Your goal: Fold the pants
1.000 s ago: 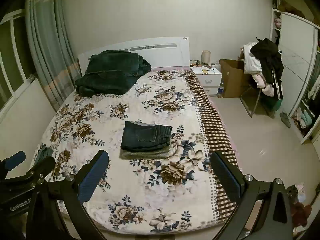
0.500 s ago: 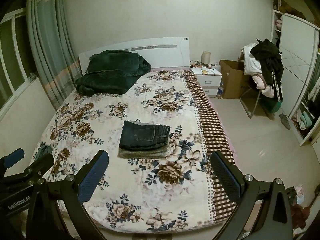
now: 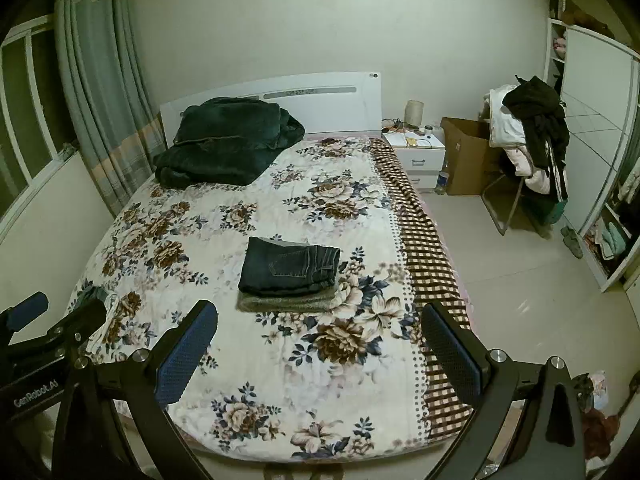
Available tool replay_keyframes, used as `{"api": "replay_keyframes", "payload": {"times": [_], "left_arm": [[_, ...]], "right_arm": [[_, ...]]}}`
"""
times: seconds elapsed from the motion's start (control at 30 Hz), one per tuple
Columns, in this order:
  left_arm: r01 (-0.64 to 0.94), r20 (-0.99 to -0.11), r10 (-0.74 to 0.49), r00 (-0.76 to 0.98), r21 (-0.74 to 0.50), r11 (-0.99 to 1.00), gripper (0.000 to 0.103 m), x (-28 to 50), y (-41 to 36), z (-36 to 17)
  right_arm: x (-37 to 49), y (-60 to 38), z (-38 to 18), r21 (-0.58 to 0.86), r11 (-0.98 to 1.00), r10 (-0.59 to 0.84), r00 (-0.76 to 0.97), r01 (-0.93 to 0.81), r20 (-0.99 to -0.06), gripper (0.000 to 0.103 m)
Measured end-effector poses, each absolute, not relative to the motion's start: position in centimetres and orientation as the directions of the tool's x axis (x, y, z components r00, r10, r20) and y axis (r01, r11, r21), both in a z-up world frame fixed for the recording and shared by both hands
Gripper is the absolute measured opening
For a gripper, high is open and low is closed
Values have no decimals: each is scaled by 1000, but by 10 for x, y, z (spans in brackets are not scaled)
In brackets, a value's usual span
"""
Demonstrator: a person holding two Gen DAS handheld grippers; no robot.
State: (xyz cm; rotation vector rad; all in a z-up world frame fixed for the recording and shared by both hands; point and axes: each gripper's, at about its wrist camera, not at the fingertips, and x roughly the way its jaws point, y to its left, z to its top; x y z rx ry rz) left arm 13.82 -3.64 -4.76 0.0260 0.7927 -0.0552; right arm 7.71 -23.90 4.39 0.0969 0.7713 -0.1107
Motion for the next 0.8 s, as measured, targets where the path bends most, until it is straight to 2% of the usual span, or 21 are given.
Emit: {"api": "replay_keyframes", "payload": {"times": [0.8], "left_arm": [[44,-710,-27,704,6,999,103,137,-34,-52]], "right_arm": [[72,-238,37,40,990,-67,708,134,-703,103]]}}
